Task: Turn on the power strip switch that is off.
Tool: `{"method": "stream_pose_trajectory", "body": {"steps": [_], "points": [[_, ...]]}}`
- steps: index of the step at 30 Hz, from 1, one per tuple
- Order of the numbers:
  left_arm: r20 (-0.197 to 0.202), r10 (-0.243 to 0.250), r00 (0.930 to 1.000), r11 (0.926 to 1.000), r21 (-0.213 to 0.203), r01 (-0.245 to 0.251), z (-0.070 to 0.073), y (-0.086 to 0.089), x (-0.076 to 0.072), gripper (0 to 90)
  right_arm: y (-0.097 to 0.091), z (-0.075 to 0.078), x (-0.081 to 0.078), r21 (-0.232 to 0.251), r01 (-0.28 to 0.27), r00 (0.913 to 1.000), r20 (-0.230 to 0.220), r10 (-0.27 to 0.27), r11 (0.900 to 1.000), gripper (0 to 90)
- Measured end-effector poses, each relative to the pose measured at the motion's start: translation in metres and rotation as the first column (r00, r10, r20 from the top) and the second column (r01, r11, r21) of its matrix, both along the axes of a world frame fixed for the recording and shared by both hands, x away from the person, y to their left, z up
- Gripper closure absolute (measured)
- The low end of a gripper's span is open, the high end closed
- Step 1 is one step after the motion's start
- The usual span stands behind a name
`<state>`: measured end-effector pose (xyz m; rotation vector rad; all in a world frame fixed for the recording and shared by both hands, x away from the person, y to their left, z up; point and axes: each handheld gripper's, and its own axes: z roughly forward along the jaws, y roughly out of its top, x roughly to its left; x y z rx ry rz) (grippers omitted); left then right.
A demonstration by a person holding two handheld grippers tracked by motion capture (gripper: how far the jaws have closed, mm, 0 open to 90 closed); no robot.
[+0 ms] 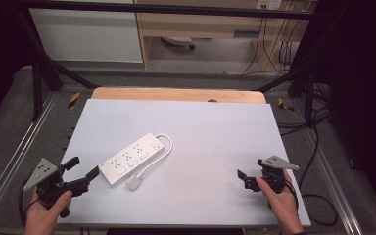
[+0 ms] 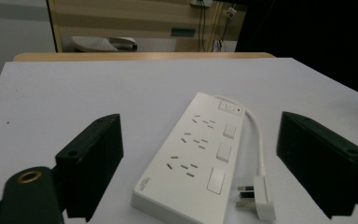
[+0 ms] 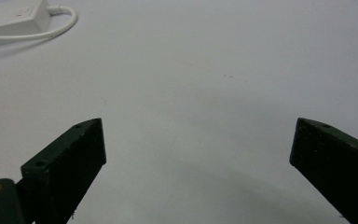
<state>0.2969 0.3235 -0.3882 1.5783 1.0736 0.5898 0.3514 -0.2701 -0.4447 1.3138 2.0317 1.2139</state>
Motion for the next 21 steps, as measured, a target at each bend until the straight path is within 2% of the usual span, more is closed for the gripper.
{"method": "stream_pose_trajectory", "body": {"steps": [4,6,12,21], "points": [[-0.003,-0.009,1.0,1.0,0.002,0.009,0.003,-0.002,0.002,19.3,-0.001,0.0,0.0,0.001,0.002,1.0,-0.002,-0.002,1.0,4.1],[0.001,-0.035,0.9994,0.9994,-0.004,0.035,0.005,-0.005,0.004,20.8,-0.001,0.0,0.0,0.002,0.002,1.0,-0.001,-0.002,1.0,4.1],[-0.002,-0.036,0.9993,0.9993,0.009,0.036,0.006,-0.01,0.007,26.7,-0.001,0.0,0.0,0.002,0.005,1.0,-0.003,-0.005,1.0,4.2],[-0.019,-0.018,0.9997,0.9992,0.036,0.019,0.003,-0.012,0.014,30.8,-0.002,0.0,0.0,0.002,0.006,1.0,-0.002,-0.006,1.0,4.2]]}}
